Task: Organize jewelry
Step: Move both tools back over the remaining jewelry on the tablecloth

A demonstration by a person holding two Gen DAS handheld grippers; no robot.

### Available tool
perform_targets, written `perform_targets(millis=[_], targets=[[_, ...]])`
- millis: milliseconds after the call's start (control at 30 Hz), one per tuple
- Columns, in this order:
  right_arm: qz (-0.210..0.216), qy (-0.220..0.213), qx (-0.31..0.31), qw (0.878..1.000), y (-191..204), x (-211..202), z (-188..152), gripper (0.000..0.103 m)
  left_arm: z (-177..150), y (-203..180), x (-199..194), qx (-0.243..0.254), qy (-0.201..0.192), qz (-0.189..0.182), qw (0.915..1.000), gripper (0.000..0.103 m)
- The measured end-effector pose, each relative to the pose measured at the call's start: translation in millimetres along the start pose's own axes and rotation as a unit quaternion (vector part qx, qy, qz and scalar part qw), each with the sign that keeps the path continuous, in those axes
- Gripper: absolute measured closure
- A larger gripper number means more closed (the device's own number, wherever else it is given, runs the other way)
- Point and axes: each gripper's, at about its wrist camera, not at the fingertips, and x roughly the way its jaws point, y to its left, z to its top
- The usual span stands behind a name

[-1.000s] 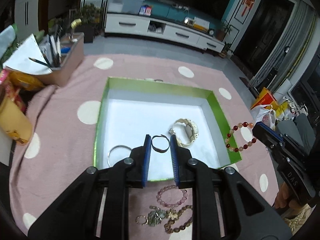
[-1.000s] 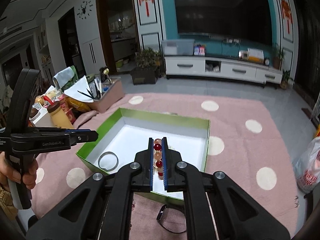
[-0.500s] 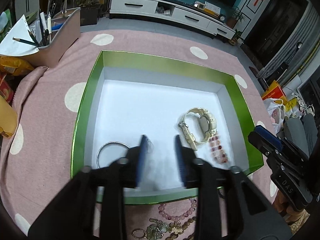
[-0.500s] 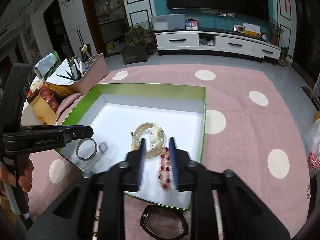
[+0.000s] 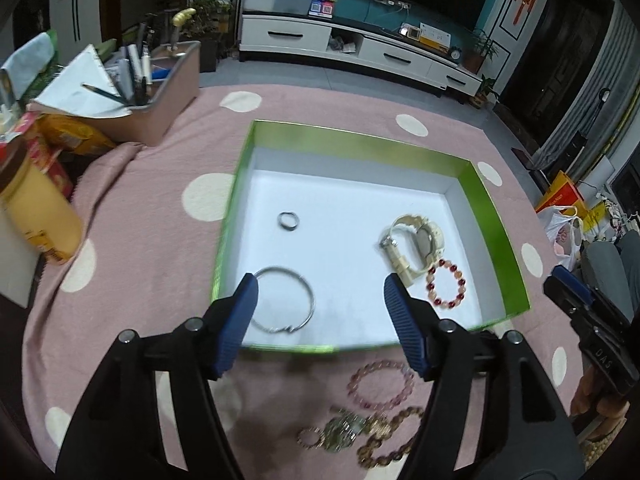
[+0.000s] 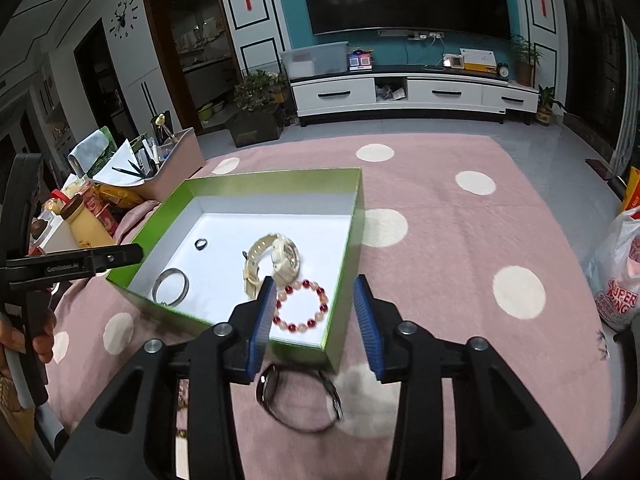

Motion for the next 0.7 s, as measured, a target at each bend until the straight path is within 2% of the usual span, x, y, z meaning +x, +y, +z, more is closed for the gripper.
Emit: perform_targets(millis=[500, 700], targets=[[0.022, 0.004, 0.009, 1.0, 12.8, -39.3, -42.2, 0.061, -70.3, 38.3, -53.3, -0.034, -0.011, 0.03, 0.9989, 0.032], [0.039, 0.018, -0.003, 0.999, 25.8, -41.5, -56.0, 0.061, -105.4, 36.5, -61.0, -0.018, -0.009, 0.045, 0.9988, 0.031]])
